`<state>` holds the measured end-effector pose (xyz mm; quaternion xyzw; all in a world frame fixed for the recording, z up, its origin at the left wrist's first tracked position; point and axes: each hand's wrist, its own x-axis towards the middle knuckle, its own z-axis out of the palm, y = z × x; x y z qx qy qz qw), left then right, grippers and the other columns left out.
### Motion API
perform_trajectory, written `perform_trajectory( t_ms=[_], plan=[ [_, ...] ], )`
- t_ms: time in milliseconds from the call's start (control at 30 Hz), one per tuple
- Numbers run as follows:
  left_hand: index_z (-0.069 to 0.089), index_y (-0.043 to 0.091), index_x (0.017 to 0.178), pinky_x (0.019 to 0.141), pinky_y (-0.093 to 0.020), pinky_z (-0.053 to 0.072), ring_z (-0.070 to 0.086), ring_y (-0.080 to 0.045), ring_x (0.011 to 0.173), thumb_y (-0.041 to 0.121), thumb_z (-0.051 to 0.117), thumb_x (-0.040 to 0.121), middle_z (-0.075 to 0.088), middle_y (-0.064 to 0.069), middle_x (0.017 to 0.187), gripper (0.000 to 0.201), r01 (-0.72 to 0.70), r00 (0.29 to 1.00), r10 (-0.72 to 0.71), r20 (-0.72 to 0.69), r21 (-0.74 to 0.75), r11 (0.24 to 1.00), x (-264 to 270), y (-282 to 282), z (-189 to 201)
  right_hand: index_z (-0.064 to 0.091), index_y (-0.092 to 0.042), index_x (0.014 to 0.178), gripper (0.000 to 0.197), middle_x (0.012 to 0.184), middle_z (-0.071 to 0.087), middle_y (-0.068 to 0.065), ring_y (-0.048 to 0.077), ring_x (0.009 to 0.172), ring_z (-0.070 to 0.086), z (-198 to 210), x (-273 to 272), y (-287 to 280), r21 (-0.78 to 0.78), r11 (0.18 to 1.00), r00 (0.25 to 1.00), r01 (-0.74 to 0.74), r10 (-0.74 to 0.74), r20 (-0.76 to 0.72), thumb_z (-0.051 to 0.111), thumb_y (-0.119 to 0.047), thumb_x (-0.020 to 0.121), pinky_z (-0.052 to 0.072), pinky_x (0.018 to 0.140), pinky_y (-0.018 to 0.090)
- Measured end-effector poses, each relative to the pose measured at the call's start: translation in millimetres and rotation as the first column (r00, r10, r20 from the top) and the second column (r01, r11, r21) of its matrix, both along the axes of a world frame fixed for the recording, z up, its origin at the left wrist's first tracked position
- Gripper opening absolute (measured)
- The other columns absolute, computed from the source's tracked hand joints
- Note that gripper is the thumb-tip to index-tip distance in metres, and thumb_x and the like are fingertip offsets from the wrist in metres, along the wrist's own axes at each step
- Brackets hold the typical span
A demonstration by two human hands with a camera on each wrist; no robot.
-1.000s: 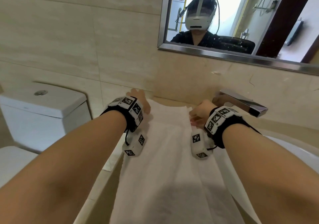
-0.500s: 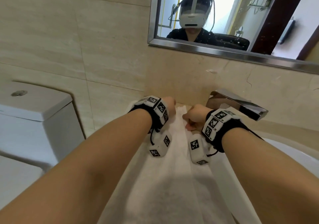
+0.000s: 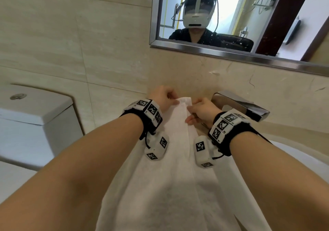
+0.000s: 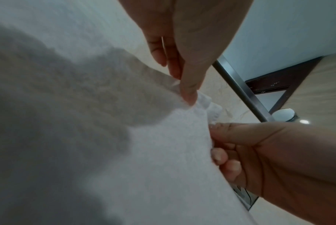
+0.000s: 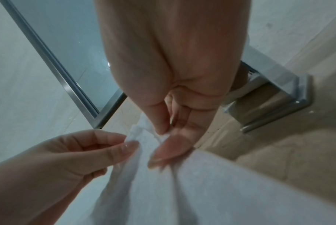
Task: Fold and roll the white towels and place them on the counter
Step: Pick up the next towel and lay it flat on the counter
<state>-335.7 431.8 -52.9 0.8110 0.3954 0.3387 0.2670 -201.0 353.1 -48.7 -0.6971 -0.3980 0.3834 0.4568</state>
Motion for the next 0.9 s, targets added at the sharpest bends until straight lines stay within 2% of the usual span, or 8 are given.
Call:
perform_trajectory(
  t_ms=[133,233,333,433,500,700,833,900],
  plan=[
    [0.07,0.0,0.085,0.055,-0.004,0.038,0.049,0.001,0.06,0.01,0.076,0.075,0.057,0.007,0.068,0.015,0.018,0.985,-0.016,0.171,-0.009,1.0,-11,-14,10,0.039,-0.02,0.099,0.02,0.059,0.054,0.015,0.02,0.039,0.056,13,-5,-15,0.162,0.987,0.997,-0.019,0.006,0.081,0.047,-0.001,0.095,0.048,0.042,0.03],
    [0.064,0.01,0.067,0.062,-0.013,0.044,0.052,-0.005,0.06,0.007,0.079,0.073,0.057,0.006,0.064,0.016,0.021,0.951,-0.002,0.31,-0.06,0.998,-18,-27,19,0.05,-0.019,0.088,0.019,0.053,0.053,0.013,0.018,0.037,0.052,24,-13,-26,0.264,0.964,0.991,-0.002,-0.034,0.133,0.045,-0.001,0.094,0.04,0.037,0.026],
    [0.056,0.019,0.058,0.064,-0.02,0.047,0.052,-0.007,0.059,0.007,0.079,0.072,0.057,0.004,0.063,0.03,-0.001,0.922,0.016,0.387,-0.04,0.999,-23,-39,29,0.056,-0.016,0.094,0.017,0.047,0.052,0.009,0.018,0.037,0.049,36,-22,-37,0.31,0.951,0.99,0.012,-0.056,0.133,0.045,-0.004,0.094,0.037,0.037,0.025],
    [0.057,0.019,0.061,0.057,-0.011,0.044,0.051,-0.006,0.059,0.009,0.078,0.074,0.057,0.005,0.064,0.027,0.017,0.913,-0.002,0.407,-0.035,0.999,-30,-53,41,0.059,-0.015,0.102,0.022,0.045,0.054,0.007,0.014,0.035,0.05,48,-28,-49,0.328,0.944,0.986,-0.029,-0.026,0.165,0.043,-0.004,0.094,0.041,0.037,0.022],
    [0.062,0.016,0.067,0.059,-0.013,0.041,0.05,-0.005,0.061,0.014,0.078,0.075,0.058,0.005,0.069,0.018,0.022,0.916,-0.005,0.4,-0.037,0.999,-36,-63,49,0.06,-0.014,0.106,0.022,0.05,0.058,0.008,0.013,0.038,0.055,55,-31,-58,0.325,0.942,0.981,-0.081,0.018,0.192,0.043,-0.005,0.096,0.046,0.04,0.02],
    [0.062,0.017,0.073,0.086,-0.031,0.052,0.064,-0.019,0.089,0.013,0.076,0.077,0.07,-0.014,0.102,0.015,0.162,0.872,-0.077,0.484,-0.136,0.977,-47,-90,71,0.059,-0.012,0.103,0.018,0.078,0.065,0.003,0.006,0.045,0.062,76,-39,-91,0.32,0.928,0.963,-0.192,0.116,0.242,0.046,-0.002,0.096,0.046,0.041,0.016],
    [0.059,0.019,0.074,0.09,-0.035,0.052,0.064,-0.022,0.096,0.019,0.074,0.08,0.069,-0.012,0.102,0.016,0.176,0.867,-0.094,0.489,-0.125,0.976,-44,-99,82,0.065,-0.019,0.088,0.031,0.073,0.069,-0.001,0.005,0.047,0.063,86,-42,-107,0.35,0.905,0.956,-0.244,0.163,0.243,0.046,0.005,0.093,0.046,0.044,0.015],
    [0.056,0.02,0.076,0.083,-0.031,0.052,0.063,-0.019,0.09,0.022,0.07,0.083,0.067,-0.006,0.092,0.016,0.187,0.872,-0.106,0.479,-0.125,0.974,-43,-102,85,0.067,-0.022,0.088,0.034,0.069,0.07,-0.003,0.006,0.049,0.063,89,-41,-112,0.378,0.896,0.966,-0.233,0.168,0.197,0.047,0.006,0.092,0.045,0.045,0.016]
  ],
)
